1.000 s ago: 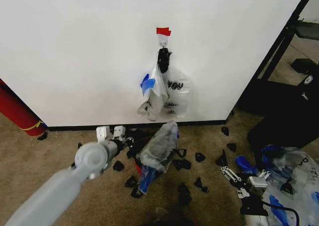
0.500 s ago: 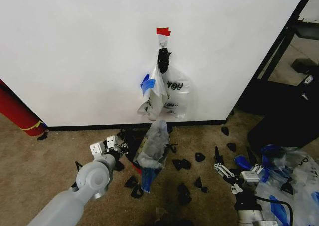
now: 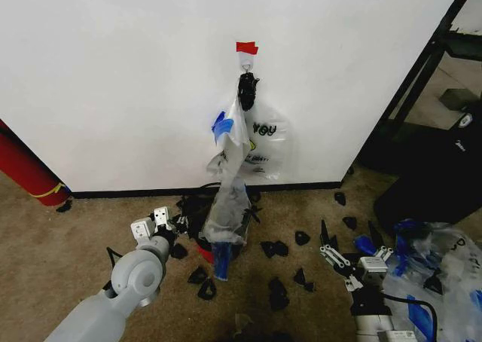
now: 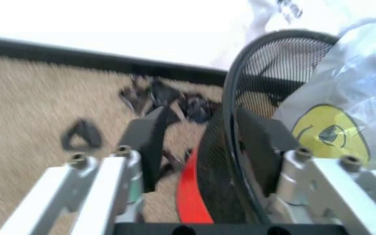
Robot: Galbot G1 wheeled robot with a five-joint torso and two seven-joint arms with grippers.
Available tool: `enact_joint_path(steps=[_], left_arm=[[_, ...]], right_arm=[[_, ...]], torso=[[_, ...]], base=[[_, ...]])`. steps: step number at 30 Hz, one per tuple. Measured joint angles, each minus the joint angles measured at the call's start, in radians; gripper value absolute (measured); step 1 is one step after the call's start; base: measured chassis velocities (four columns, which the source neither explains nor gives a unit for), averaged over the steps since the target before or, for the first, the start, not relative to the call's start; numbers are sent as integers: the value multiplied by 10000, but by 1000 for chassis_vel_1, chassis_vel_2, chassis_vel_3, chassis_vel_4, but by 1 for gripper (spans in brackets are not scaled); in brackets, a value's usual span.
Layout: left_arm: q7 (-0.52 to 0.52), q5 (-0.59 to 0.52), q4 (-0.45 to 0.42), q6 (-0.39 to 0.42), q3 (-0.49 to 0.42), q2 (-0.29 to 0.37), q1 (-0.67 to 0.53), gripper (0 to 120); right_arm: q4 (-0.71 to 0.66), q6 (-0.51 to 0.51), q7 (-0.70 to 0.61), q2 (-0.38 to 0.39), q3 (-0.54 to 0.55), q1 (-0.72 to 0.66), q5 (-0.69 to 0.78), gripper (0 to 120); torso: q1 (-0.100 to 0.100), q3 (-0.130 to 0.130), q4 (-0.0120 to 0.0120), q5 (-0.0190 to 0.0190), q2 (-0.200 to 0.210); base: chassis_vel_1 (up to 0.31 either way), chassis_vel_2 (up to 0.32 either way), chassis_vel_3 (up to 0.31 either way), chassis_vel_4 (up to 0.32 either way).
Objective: Pick up the garbage bag from the wall and place it over the trash bin.
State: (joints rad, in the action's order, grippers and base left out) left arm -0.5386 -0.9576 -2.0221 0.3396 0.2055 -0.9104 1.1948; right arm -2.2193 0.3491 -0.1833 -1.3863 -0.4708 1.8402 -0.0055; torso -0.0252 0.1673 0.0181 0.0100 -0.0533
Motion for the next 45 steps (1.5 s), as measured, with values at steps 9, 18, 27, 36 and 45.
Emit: enact_joint_path(steps=[9,18,27,36,45], left_arm=[[482,3514,-1333,-394,612,629,670,81],[1982,7738,-2454,806,-2129,1967,-546,100],[1748,5380,-1581,3959,-7333,1413,-6457,100],[1585,4771,-694,4061,-8334,879,-7603,100],[1609,5309,340,4008,-9170,631,-7870,100]], right_arm=[[59,-130,-245,67,-24,-152,58,100],[204,-829,-1051,-54,-261,-497,99,100],[457,-1044,-1378,-401,-396,-757,41,100],[548,-1099,-1384,-507,-359,-818,-63,100],[430,-1117,-1369,-556,-353,-805,-65,100]], torso=[[0,0,-2,0,0],[0,0,-2,2,0],[-2,2,2,0,1],[-2,1,-1,-2,1],[-1,1,-1,0,1]], base=[[0,0,0,0],[0,0,0,0],[0,0,0,0],[0,0,0,0],[0,0,0,0]])
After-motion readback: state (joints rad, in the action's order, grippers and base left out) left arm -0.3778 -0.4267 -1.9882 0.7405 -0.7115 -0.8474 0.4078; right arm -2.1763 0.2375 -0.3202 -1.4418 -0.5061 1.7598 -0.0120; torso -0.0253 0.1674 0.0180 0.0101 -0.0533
